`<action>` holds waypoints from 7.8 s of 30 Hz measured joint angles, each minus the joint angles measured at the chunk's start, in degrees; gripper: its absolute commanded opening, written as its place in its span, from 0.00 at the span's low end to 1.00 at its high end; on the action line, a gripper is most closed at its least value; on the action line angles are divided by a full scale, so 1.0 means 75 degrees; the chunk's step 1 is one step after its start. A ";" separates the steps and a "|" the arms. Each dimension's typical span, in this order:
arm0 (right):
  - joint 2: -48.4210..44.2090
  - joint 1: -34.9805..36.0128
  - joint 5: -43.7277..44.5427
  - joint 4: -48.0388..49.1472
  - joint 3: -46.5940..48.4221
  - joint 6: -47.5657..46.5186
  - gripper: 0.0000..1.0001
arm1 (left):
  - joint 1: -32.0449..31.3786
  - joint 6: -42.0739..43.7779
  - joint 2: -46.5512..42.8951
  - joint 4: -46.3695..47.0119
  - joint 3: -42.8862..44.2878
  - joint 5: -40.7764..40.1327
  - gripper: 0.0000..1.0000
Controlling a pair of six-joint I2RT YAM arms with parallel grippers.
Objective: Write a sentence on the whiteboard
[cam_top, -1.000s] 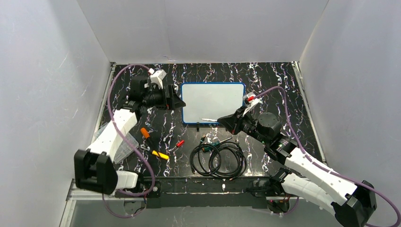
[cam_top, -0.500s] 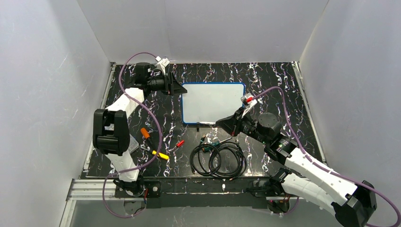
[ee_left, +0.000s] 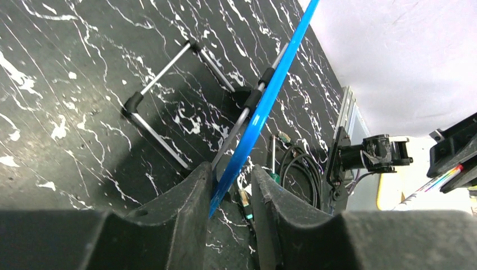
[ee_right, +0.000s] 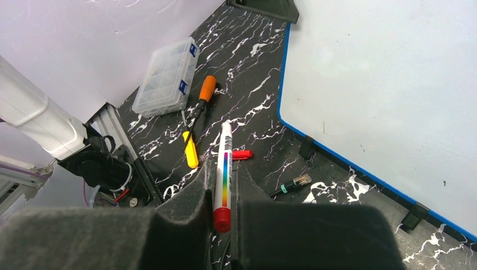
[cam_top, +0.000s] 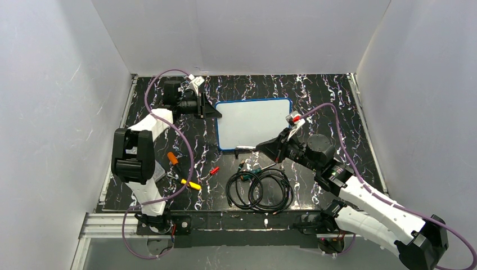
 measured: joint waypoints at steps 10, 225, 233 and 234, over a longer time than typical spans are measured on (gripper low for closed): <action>-0.0131 0.0041 0.0006 0.0140 -0.0009 0.0090 0.01 | -0.0146 0.0029 -0.0574 -0.0070 -0.1046 -0.0006 0.34; 0.4867 0.2911 0.6403 0.5237 0.0603 -0.3389 0.01 | -0.0274 0.2291 -0.1370 -0.2057 -0.0842 -0.1064 0.00; 0.4873 0.2911 0.6394 0.5388 0.0644 -0.3582 0.01 | -0.0274 0.2294 -0.1376 -0.2063 -0.0842 -0.1058 0.00; 0.4873 0.2911 0.6391 0.5421 0.0644 -0.3590 0.01 | -0.0274 0.2294 -0.1376 -0.2063 -0.0842 -0.1058 0.00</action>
